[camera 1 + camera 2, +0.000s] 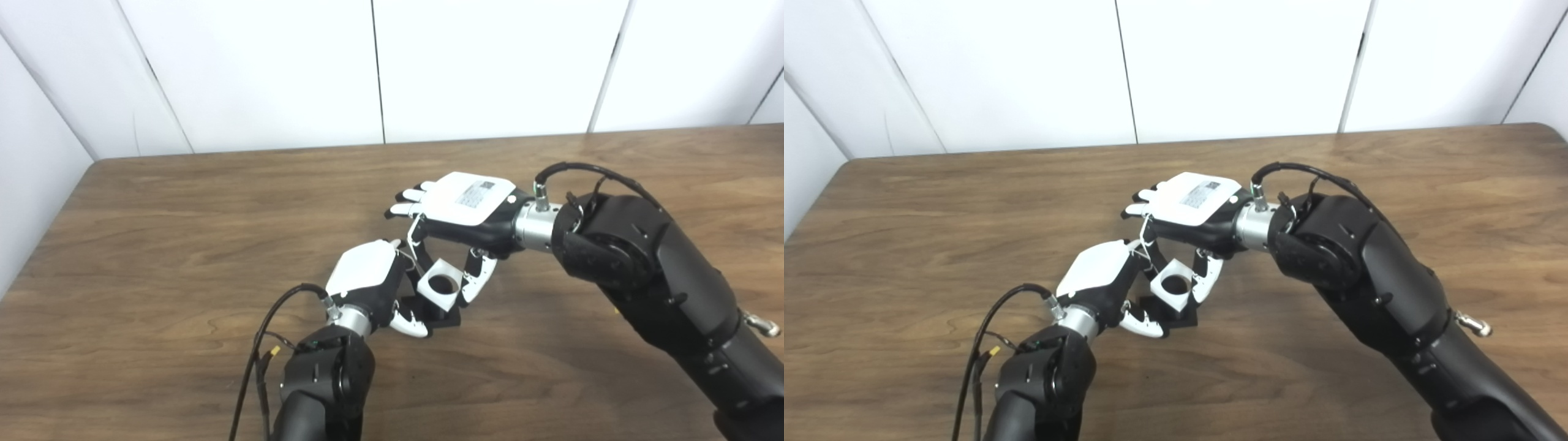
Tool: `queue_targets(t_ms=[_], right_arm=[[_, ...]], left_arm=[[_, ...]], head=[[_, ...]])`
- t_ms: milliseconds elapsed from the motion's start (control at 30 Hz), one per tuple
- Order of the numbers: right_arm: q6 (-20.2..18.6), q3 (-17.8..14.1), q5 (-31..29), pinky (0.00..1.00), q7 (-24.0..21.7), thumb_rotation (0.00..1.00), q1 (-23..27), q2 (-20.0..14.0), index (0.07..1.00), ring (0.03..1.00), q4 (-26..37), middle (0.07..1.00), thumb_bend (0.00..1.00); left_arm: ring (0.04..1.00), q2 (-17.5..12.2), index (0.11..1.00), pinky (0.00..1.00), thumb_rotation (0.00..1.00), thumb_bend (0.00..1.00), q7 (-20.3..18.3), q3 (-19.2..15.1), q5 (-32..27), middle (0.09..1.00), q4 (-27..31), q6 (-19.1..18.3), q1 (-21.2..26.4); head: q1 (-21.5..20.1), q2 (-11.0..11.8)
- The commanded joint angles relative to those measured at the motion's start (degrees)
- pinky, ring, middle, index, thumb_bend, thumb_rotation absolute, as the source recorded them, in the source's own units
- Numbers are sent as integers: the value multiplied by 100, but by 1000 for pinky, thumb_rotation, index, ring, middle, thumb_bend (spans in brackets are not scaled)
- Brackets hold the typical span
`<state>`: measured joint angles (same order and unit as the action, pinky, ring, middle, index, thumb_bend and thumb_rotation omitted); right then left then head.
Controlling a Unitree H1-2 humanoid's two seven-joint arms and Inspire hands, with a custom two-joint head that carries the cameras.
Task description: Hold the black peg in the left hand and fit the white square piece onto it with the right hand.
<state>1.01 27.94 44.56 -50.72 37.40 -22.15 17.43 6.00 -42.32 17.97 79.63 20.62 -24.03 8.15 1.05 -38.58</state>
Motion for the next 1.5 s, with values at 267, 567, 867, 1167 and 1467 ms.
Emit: queue_targets(t_ms=[267, 567, 867, 1167, 1467], right_arm=[[155, -20, 46, 1000, 183, 157, 164, 21, 492, 1000, -19, 958, 524], [206, -13, 59, 1000, 283, 157, 142, -18, 492, 1000, -161, 959, 523], [232, -29, 88, 1000, 310, 157, 150, -44, 493, 1000, -248, 958, 523], [282, -60, 84, 1000, 350, 157, 150, -33, 493, 1000, -330, 957, 523], [321, -33, 112, 1000, 334, 157, 134, -42, 493, 1000, -289, 958, 523]], left_arm=[[1000, 41, 479, 1000, 60, 527, 22, 59, 136, 966, -48, -6, 32], [1000, 146, 479, 1000, 62, 527, 95, 131, 180, 962, -90, 1, 36], [1000, 197, 480, 1000, 61, 527, 74, 170, 152, 965, -82, -18, 28], [1000, 208, 481, 1000, 62, 526, 27, 195, 214, 963, -129, -9, 72], [1000, 225, 481, 1000, 62, 527, 12, 164, 181, 967, -126, -20, 116]], head=[[55, -16], [76, -23], [69, -25], [79, -26], [105, -30]])
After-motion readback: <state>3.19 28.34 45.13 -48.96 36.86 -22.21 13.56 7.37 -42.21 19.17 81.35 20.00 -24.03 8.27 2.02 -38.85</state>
